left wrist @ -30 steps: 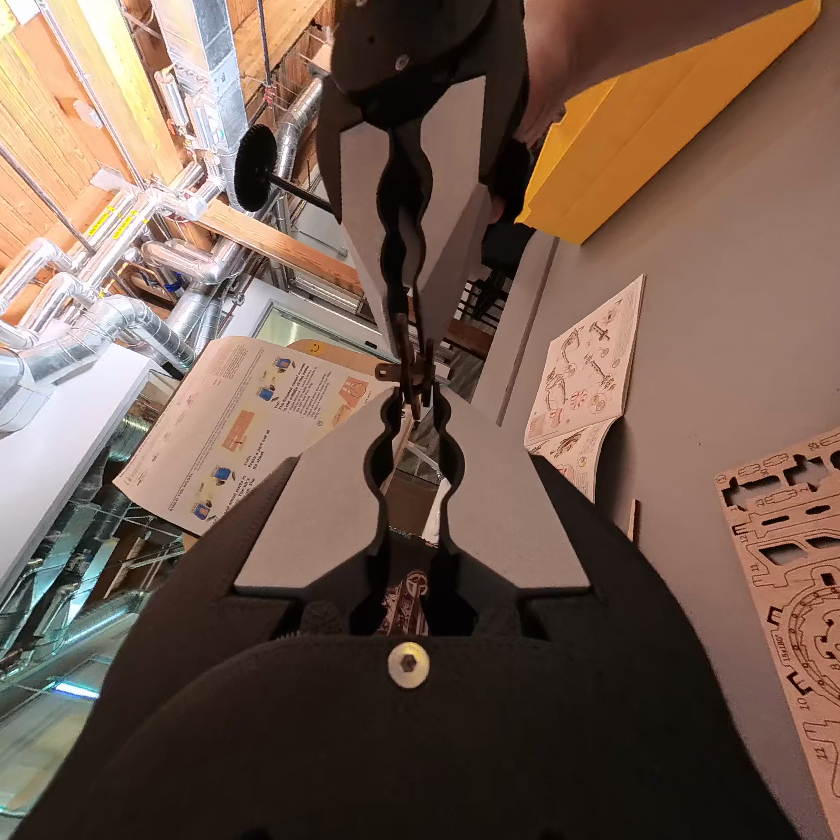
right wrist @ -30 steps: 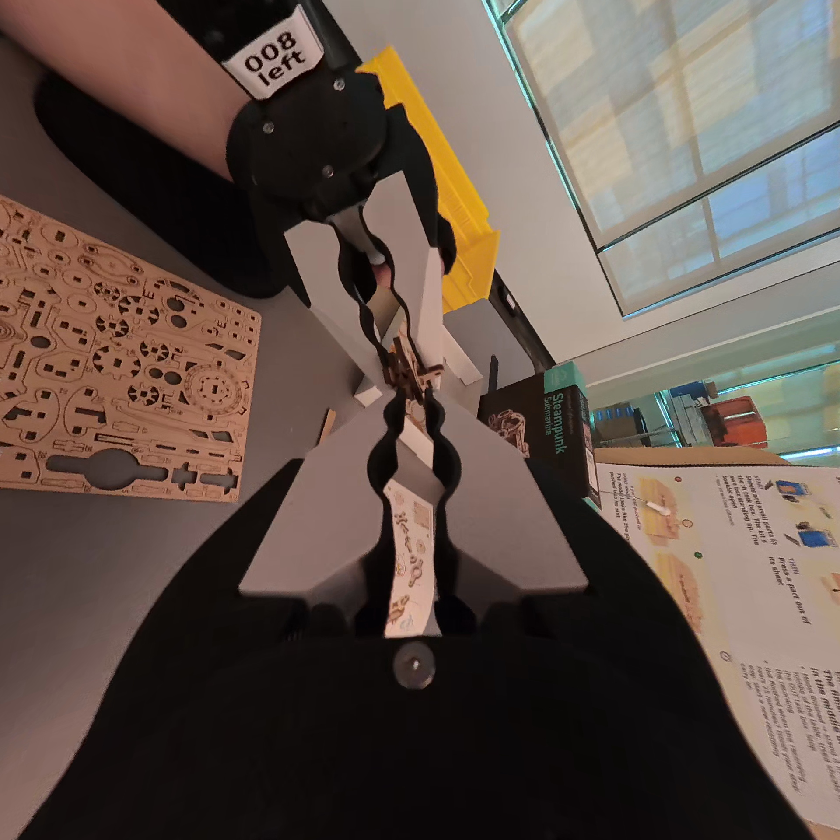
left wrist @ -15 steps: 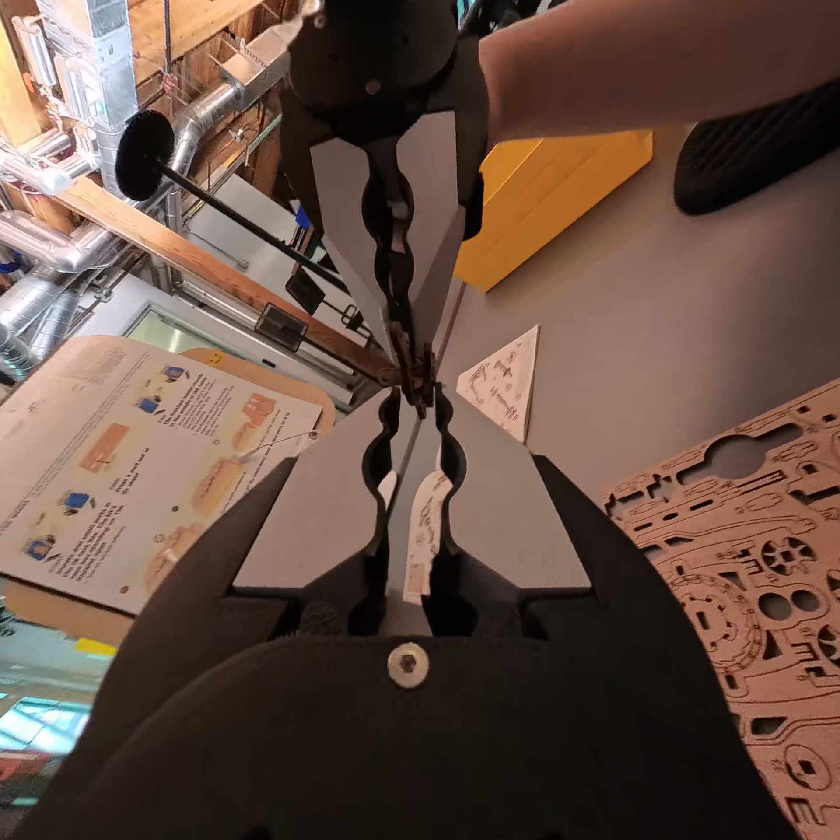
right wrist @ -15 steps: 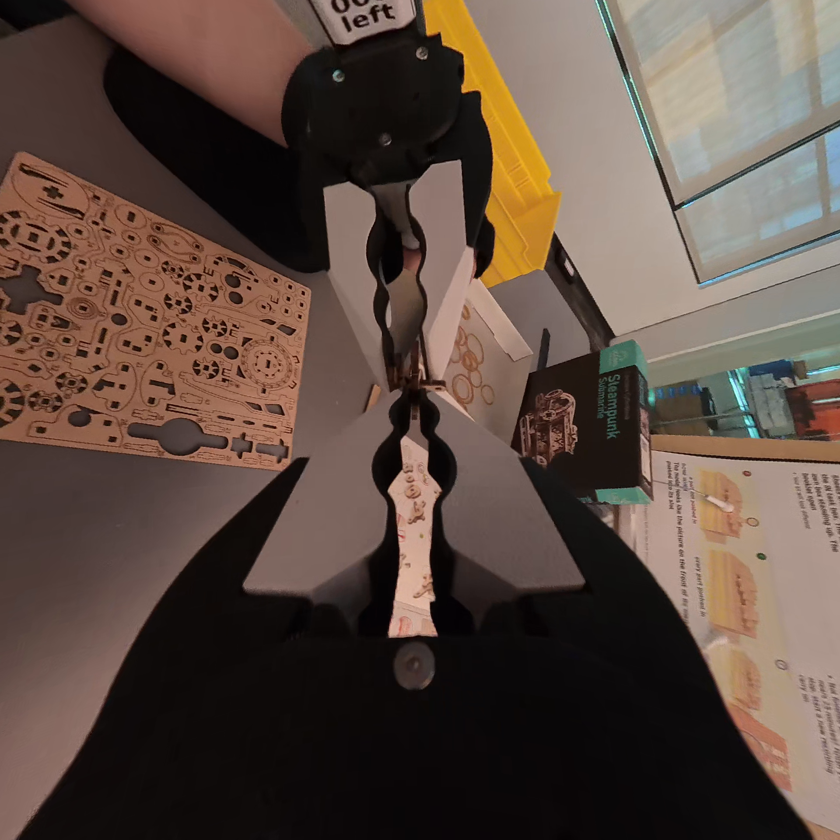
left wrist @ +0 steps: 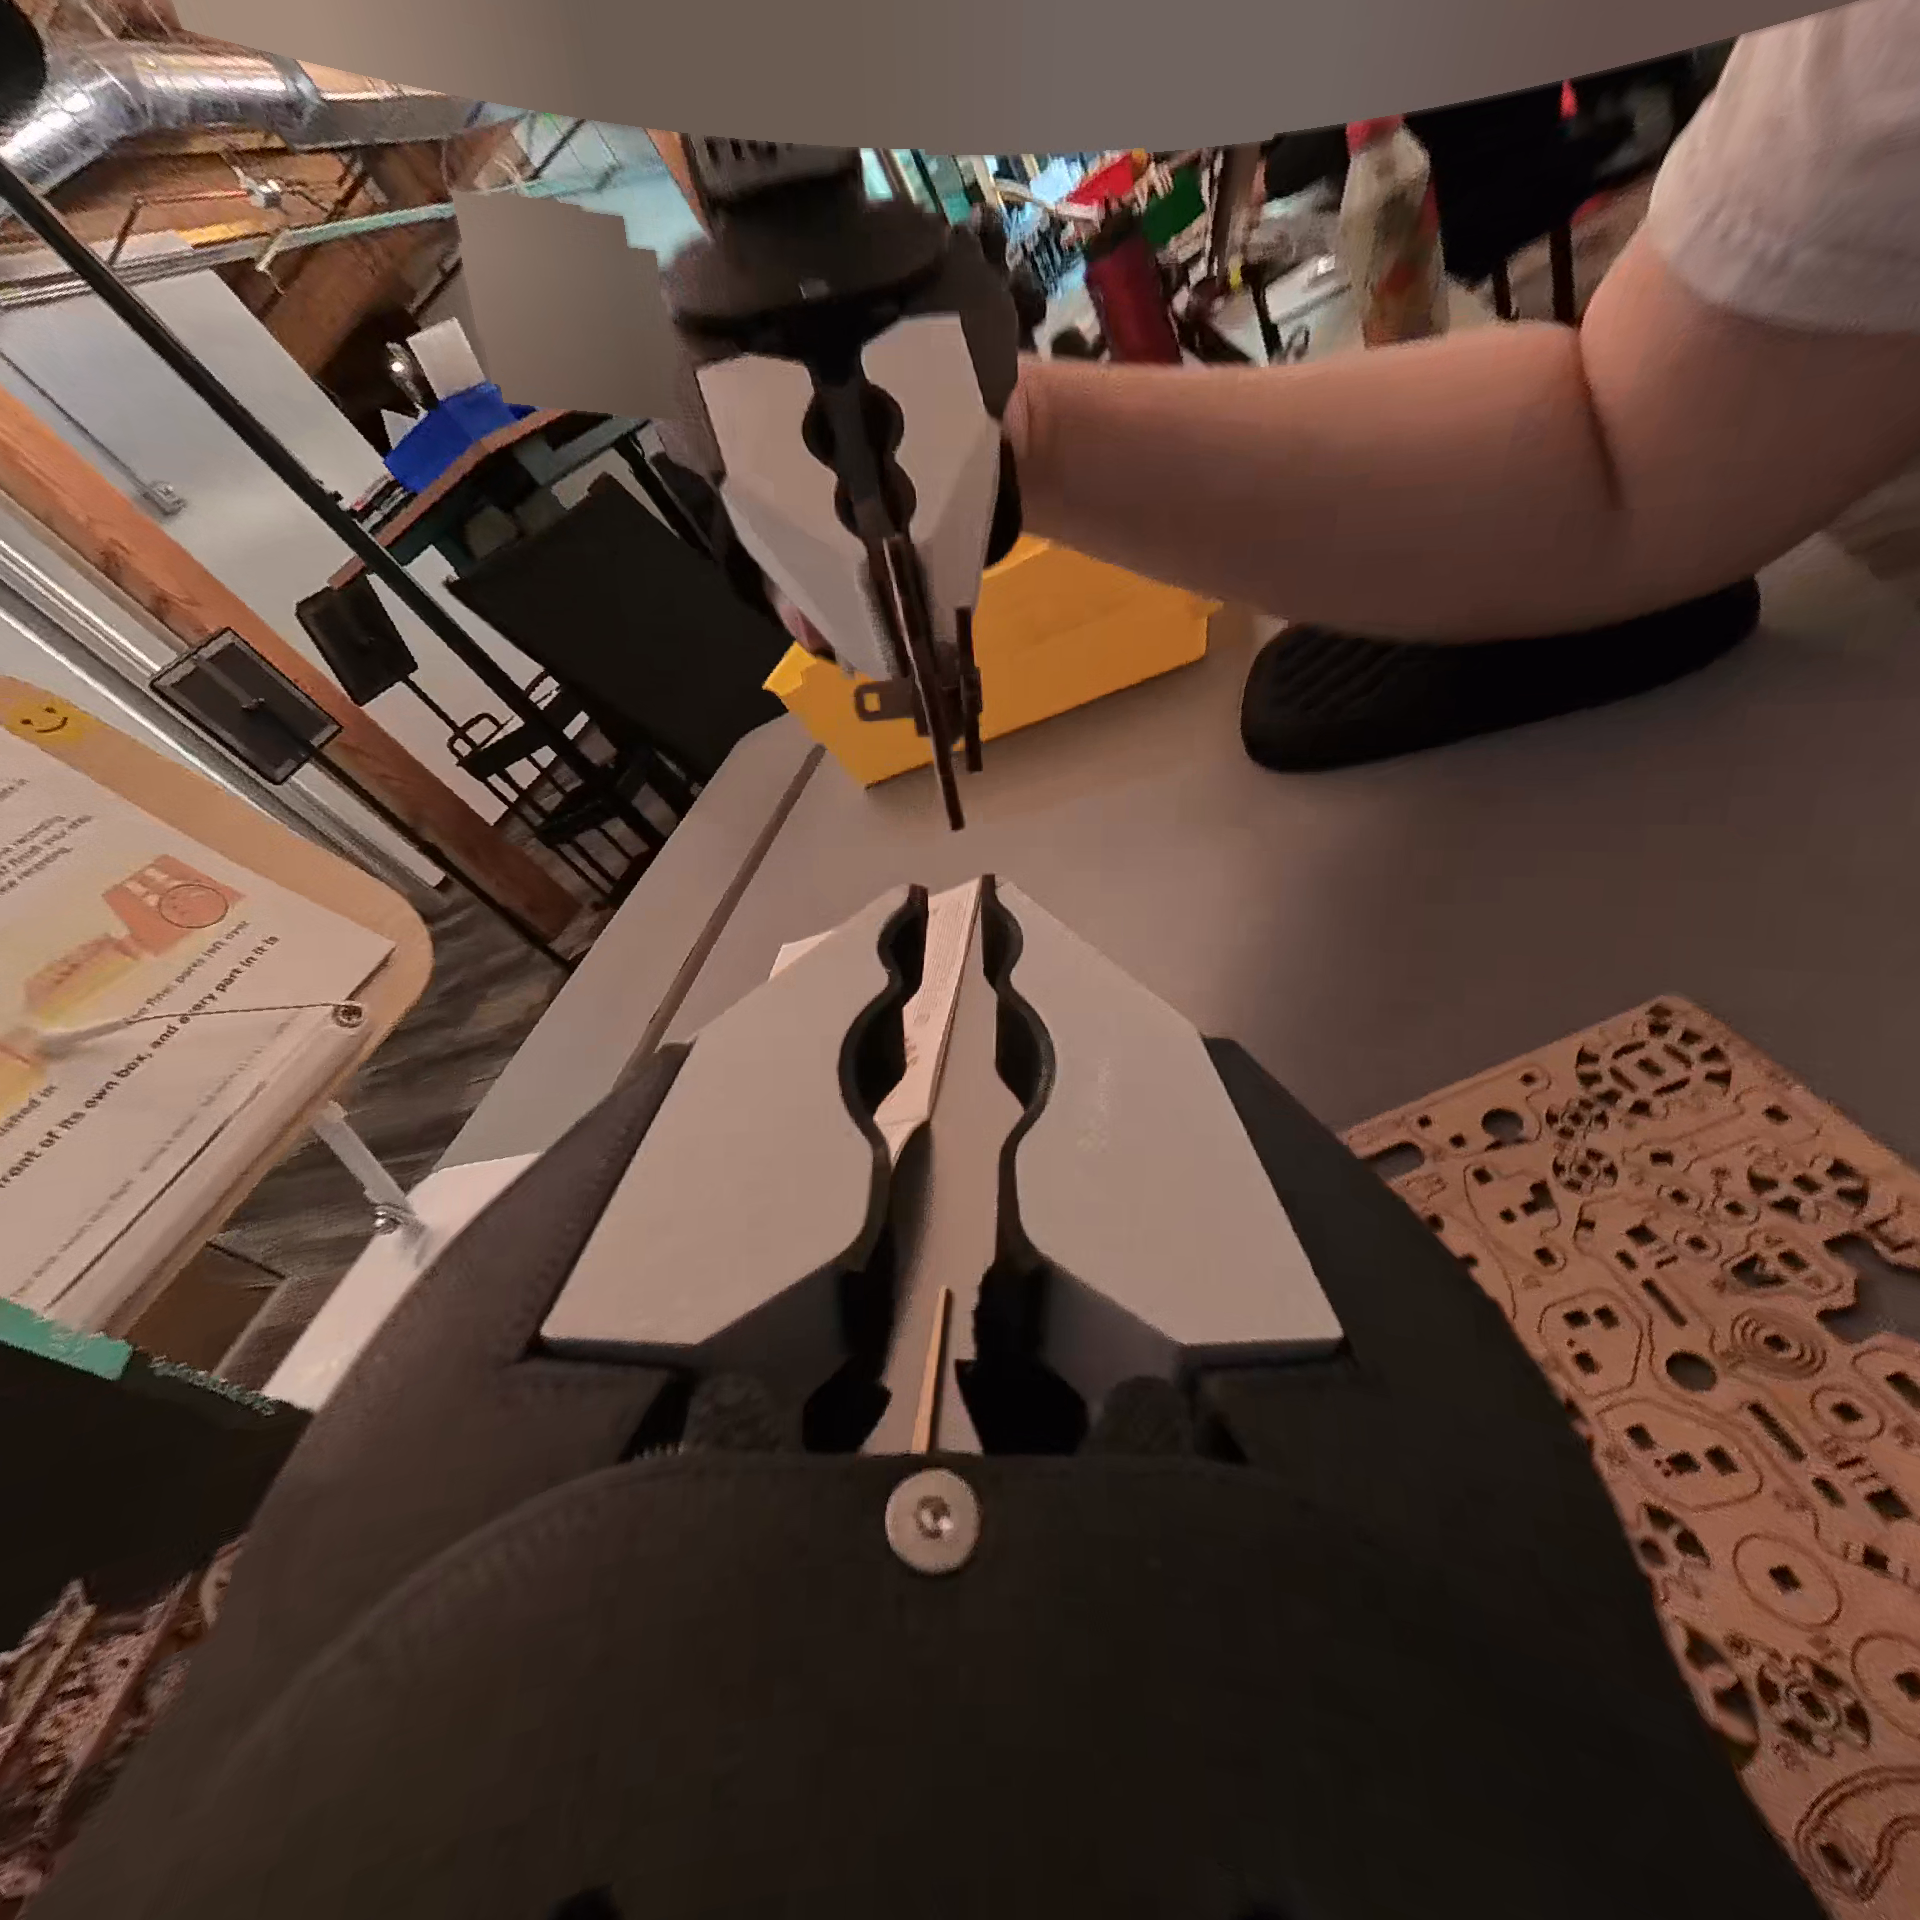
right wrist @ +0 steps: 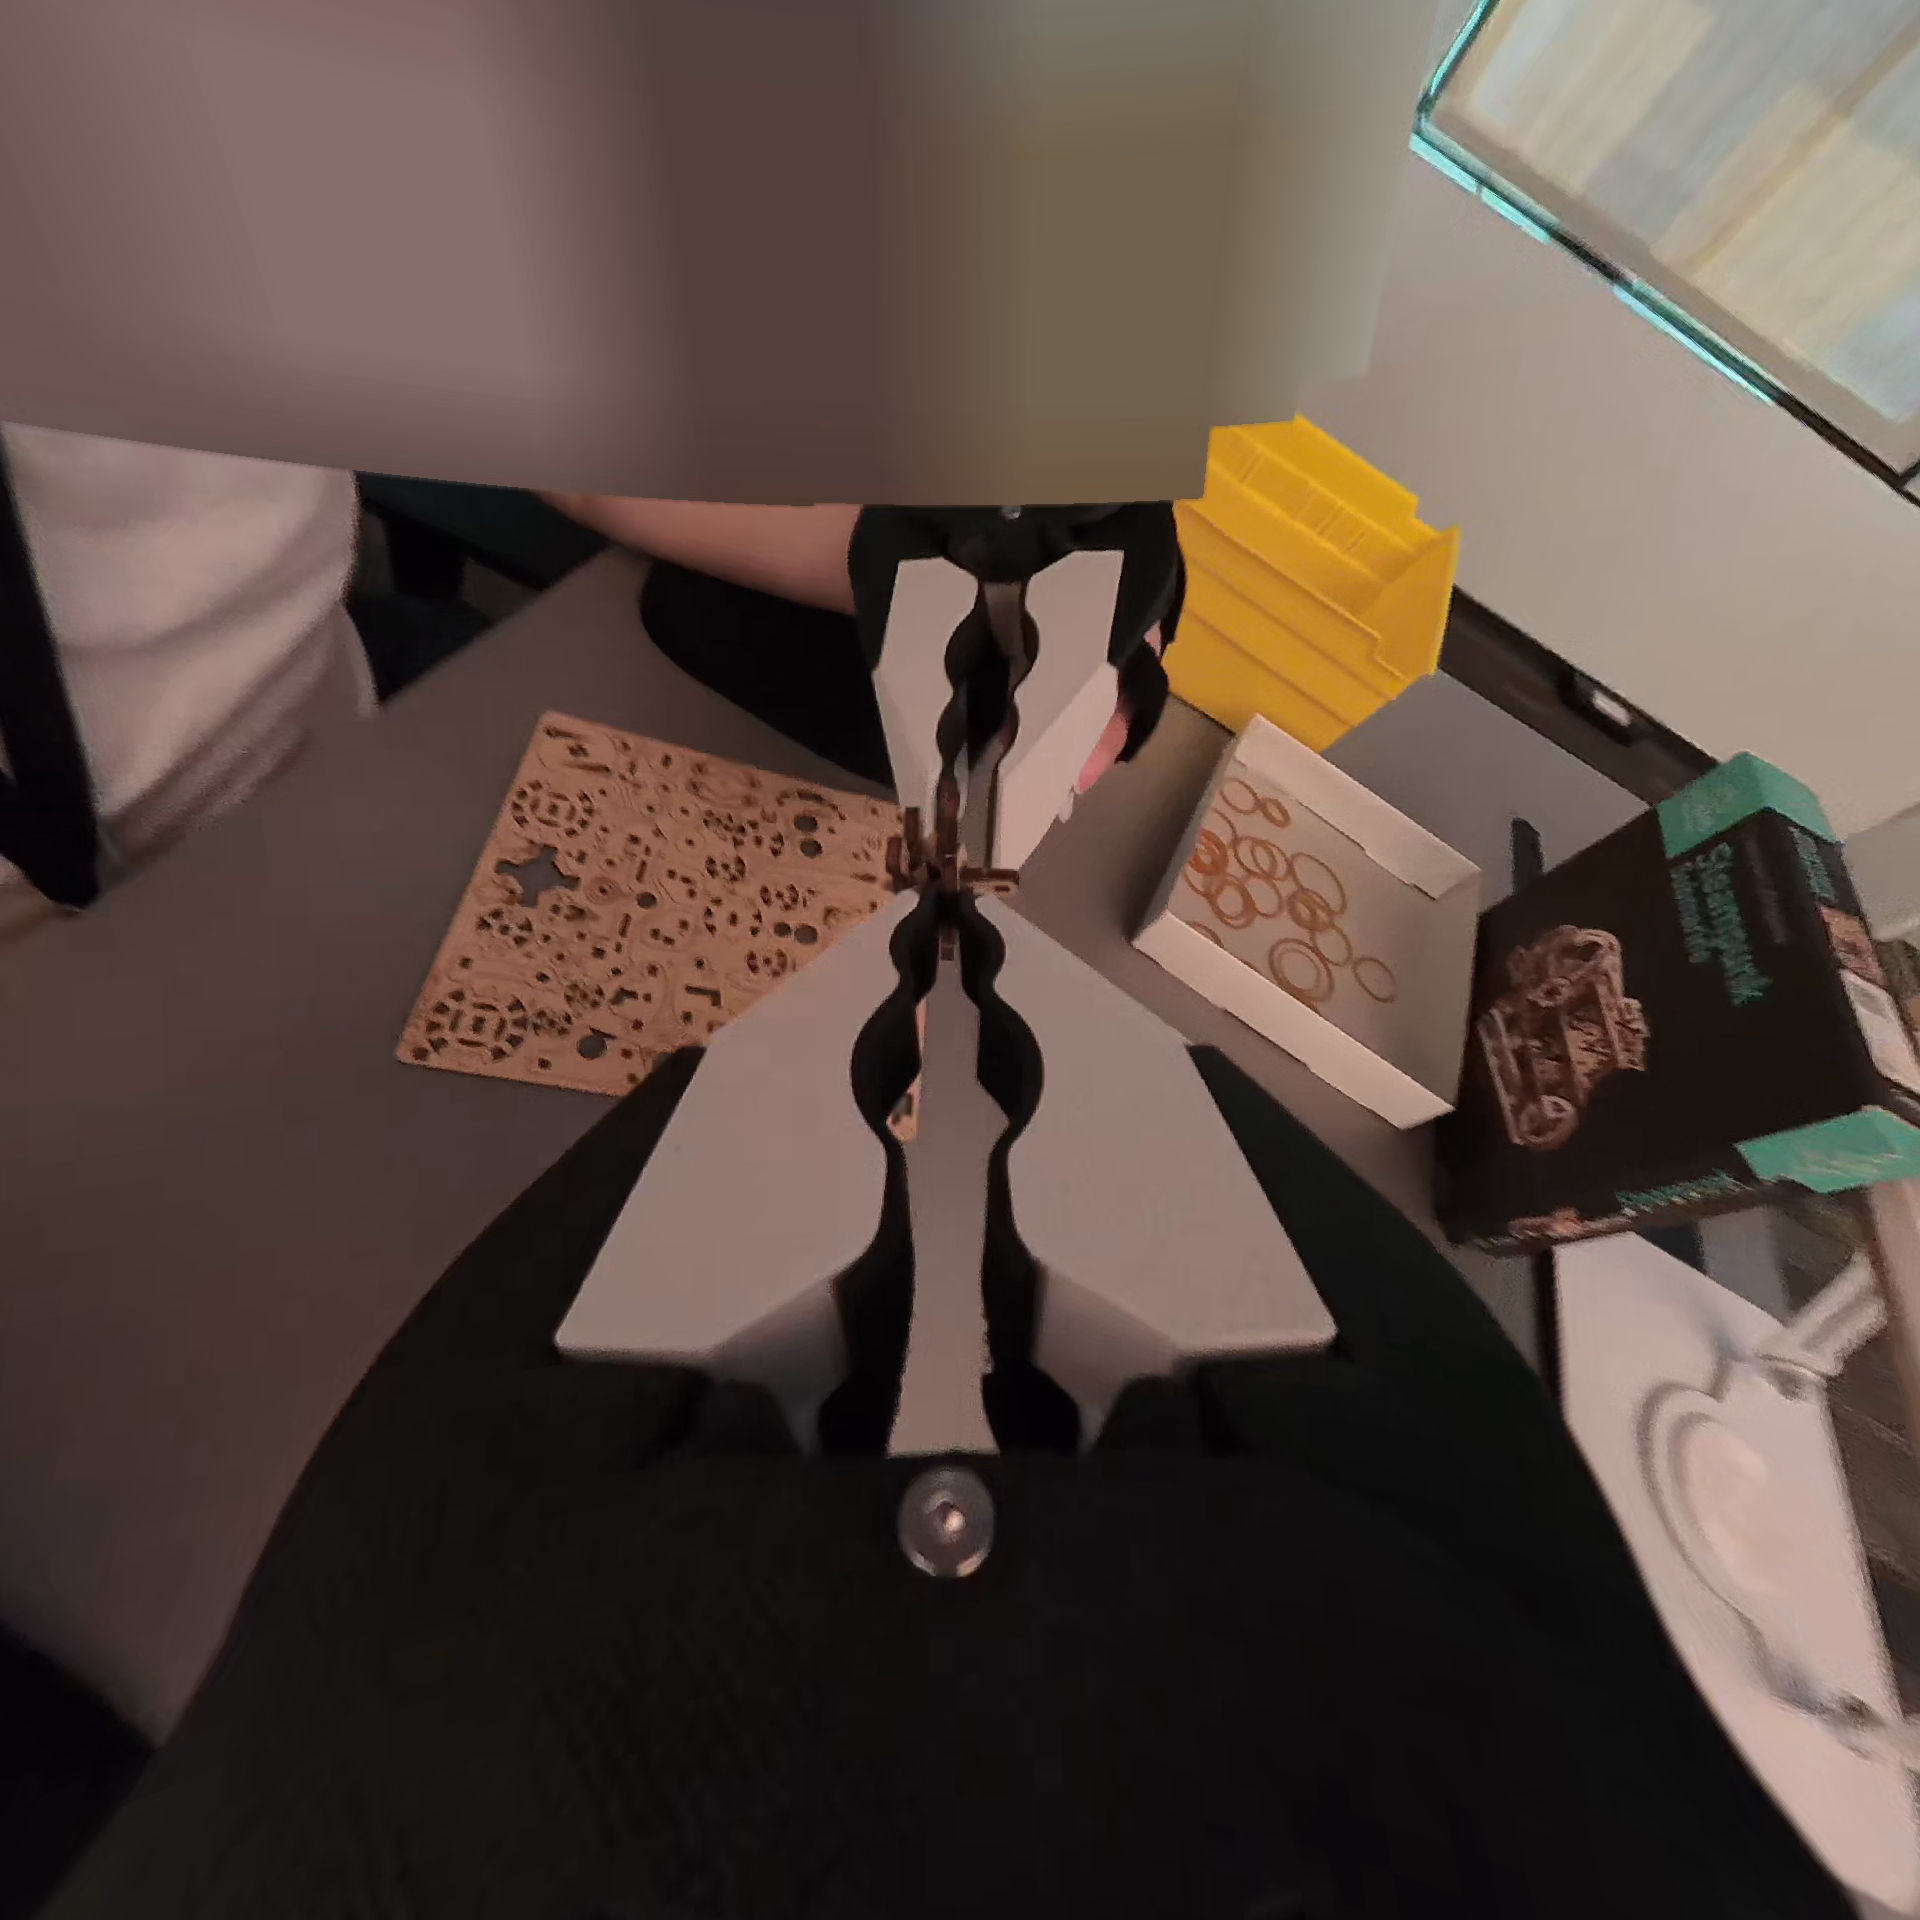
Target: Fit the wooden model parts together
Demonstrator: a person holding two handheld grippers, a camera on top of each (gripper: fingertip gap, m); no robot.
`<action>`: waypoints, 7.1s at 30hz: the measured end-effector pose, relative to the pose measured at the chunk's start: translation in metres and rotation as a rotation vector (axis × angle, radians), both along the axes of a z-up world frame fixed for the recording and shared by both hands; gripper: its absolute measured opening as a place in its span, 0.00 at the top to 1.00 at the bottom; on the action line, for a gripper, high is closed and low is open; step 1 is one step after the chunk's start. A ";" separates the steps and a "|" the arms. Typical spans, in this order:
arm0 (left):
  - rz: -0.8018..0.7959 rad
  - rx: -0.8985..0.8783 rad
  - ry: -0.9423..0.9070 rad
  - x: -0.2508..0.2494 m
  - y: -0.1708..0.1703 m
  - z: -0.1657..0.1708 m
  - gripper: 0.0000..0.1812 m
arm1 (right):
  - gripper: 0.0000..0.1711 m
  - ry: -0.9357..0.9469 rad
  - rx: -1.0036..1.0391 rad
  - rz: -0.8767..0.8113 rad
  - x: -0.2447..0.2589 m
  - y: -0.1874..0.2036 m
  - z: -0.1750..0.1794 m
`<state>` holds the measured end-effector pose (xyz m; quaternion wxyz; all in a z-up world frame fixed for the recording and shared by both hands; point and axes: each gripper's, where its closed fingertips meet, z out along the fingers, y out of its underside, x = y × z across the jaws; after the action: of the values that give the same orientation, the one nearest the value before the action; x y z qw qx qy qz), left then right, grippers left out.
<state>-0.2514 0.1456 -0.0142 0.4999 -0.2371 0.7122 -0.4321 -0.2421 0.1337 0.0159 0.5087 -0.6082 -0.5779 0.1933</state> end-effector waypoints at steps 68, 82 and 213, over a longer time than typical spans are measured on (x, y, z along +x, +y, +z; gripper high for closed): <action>-0.050 -0.439 0.073 0.014 0.015 -0.001 0.93 | 1.00 0.875 -0.366 -0.162 0.010 0.024 -0.039; -0.063 -0.270 0.046 0.013 -0.002 -0.008 0.89 | 1.00 0.743 -0.111 -0.160 0.003 0.015 -0.032; -0.042 -0.330 -0.069 0.008 0.009 0.012 0.94 | 0.91 0.359 0.272 -0.432 0.007 0.025 -0.036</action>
<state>-0.2432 0.1543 -0.0021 0.4692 -0.2860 0.6189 -0.5613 -0.2350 0.1588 -0.0199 0.7085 -0.5994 -0.3569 0.1063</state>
